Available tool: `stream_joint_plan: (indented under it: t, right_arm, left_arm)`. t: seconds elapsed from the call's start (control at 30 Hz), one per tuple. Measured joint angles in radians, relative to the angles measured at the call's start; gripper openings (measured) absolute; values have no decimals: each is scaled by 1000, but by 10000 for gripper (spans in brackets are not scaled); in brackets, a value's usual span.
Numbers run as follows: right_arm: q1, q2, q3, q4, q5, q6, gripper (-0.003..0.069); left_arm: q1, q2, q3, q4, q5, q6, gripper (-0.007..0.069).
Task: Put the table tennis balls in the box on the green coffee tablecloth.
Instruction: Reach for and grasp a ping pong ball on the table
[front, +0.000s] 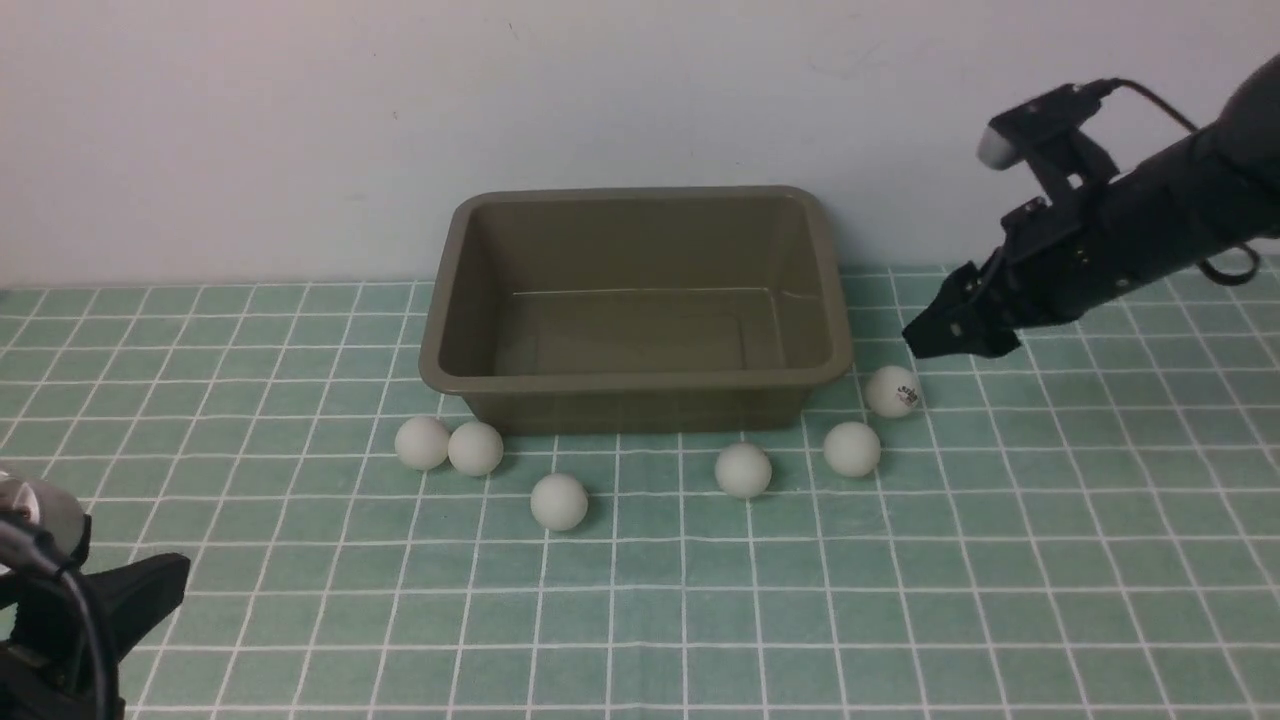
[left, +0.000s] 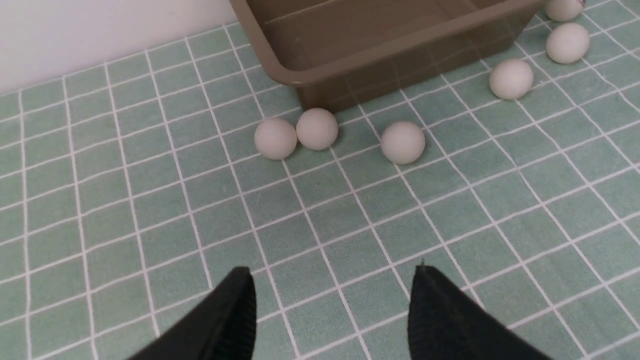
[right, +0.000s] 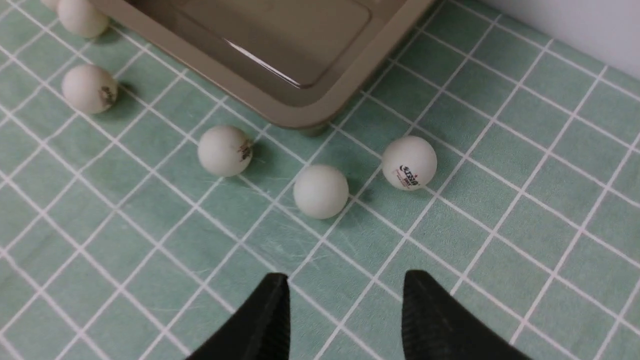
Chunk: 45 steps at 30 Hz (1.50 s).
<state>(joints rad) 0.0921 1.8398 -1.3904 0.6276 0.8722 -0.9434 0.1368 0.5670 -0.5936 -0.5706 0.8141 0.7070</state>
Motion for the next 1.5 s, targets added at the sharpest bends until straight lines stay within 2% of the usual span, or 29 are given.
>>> stream_joint_plan:
  t: [0.27, 0.83, 1.17, 1.37, 1.5]
  right_arm:
    - [1, 187, -147, 0, 7, 49, 446]
    - [1, 326, -164, 13, -56, 37, 447]
    - [1, 346, -169, 47, -71, 13, 422]
    - [1, 351, -169, 52, -73, 12, 358]
    - [1, 351, -171, 51, -73, 18, 358]
  left_arm:
    - [0, 0, 0, 1, 27, 0, 373]
    - [0, 0, 0, 2, 44, -1, 373]
    - [0, 0, 0, 2, 45, -1, 373]
    - [0, 0, 0, 2, 45, -1, 373]
    - [0, 0, 0, 2, 47, -1, 373]
